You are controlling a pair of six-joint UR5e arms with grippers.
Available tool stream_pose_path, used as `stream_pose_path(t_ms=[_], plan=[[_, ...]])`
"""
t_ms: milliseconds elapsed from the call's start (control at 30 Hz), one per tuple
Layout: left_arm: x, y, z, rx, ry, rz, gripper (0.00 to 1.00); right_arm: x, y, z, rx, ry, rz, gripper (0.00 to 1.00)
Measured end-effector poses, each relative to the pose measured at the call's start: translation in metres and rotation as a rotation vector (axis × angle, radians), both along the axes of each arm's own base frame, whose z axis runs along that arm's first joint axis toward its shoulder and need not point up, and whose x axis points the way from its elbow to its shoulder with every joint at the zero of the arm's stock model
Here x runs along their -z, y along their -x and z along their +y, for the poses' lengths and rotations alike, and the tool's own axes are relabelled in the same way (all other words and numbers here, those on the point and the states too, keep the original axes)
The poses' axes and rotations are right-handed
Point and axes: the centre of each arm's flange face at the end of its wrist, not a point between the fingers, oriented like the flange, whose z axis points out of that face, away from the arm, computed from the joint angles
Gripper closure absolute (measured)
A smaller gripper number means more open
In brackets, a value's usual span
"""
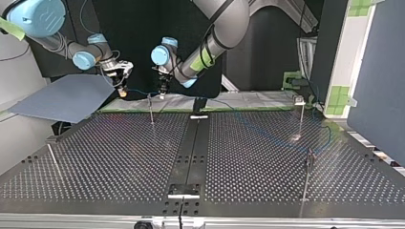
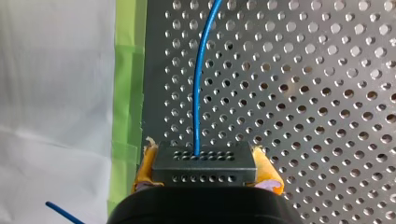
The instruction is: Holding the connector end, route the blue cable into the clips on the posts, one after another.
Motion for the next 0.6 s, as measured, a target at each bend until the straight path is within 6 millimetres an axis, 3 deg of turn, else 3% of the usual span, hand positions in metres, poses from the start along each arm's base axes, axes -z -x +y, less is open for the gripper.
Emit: stream_pose_path(t_ms=[300, 600], plan=[[-0.001, 0.001, -0.002, 0.014, 0.015, 0.005, 1.0, -0.002, 0.001, -0.003, -0.032, 0.05, 0.029, 1.0], [0.0, 0.014, -0.009, 0.022, 0.016, 0.023, 1.0, -0.001, -0.003, 0.006, -0.111, 0.048, 0.059, 1.0]])
